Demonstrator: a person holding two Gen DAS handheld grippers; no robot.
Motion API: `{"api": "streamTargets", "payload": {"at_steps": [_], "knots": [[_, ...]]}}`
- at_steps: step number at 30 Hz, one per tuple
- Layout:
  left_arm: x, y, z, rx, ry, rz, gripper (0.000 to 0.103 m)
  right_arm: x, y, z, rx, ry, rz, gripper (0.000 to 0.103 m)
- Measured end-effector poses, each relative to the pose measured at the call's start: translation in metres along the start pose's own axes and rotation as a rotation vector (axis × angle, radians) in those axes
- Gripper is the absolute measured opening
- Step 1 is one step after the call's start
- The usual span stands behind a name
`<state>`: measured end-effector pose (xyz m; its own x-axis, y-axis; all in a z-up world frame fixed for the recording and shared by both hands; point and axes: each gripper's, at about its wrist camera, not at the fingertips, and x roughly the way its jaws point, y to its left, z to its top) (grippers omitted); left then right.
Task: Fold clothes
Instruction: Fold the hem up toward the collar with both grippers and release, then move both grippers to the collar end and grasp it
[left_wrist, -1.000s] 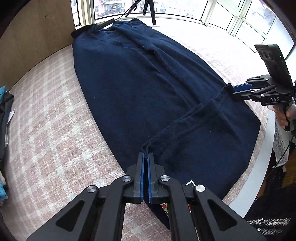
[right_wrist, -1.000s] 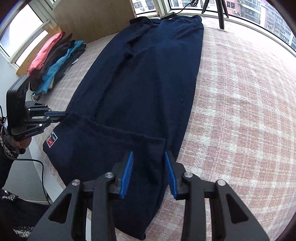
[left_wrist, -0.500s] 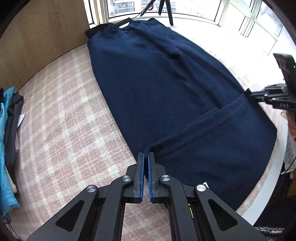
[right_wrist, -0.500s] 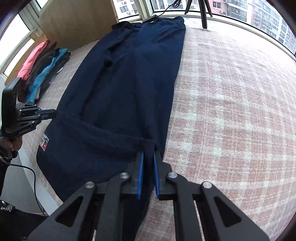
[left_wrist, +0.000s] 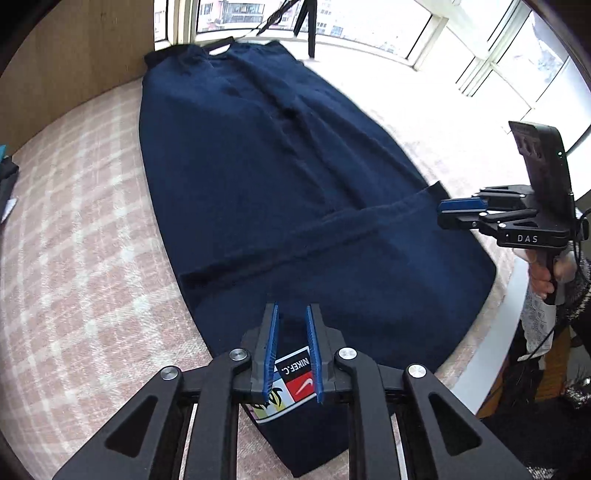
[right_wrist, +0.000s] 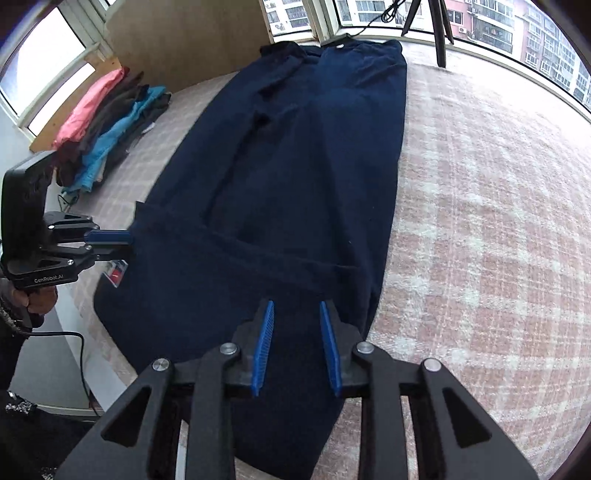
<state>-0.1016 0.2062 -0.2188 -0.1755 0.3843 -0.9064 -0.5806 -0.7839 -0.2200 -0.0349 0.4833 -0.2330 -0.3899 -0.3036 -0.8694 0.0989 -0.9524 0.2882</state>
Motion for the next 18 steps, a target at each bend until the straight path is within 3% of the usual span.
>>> {"api": "streamTargets", "payload": {"at_steps": [2, 4, 8, 11, 13, 16, 18], "knots": [[-0.004, 0.003, 0.005, -0.015, 0.016, 0.012, 0.018, 0.008, -0.002, -0.001, 0.013, 0.031, -0.02, 0.028], [-0.022, 0.009, 0.016, -0.031, 0.002, 0.018, 0.015, -0.014, -0.009, 0.008, 0.065, 0.018, 0.0, 0.028], [-0.07, 0.025, 0.051, -0.027, -0.091, 0.063, 0.017, -0.09, -0.009, 0.036, 0.075, -0.11, 0.056, 0.028], [-0.104, 0.037, 0.083, -0.008, -0.166, 0.12, 0.021, -0.143, -0.008, 0.068, 0.033, -0.23, 0.012, 0.037], [-0.127, 0.045, 0.104, 0.005, -0.216, 0.158, 0.022, -0.163, -0.006, 0.091, -0.006, -0.309, -0.037, 0.037], [-0.151, 0.065, 0.132, 0.001, -0.266, 0.178, 0.022, -0.168, -0.014, 0.131, -0.033, -0.378, -0.047, 0.037], [-0.147, 0.076, 0.147, 0.0, -0.267, 0.194, 0.024, -0.152, -0.024, 0.159, -0.024, -0.376, -0.028, 0.05]]}}
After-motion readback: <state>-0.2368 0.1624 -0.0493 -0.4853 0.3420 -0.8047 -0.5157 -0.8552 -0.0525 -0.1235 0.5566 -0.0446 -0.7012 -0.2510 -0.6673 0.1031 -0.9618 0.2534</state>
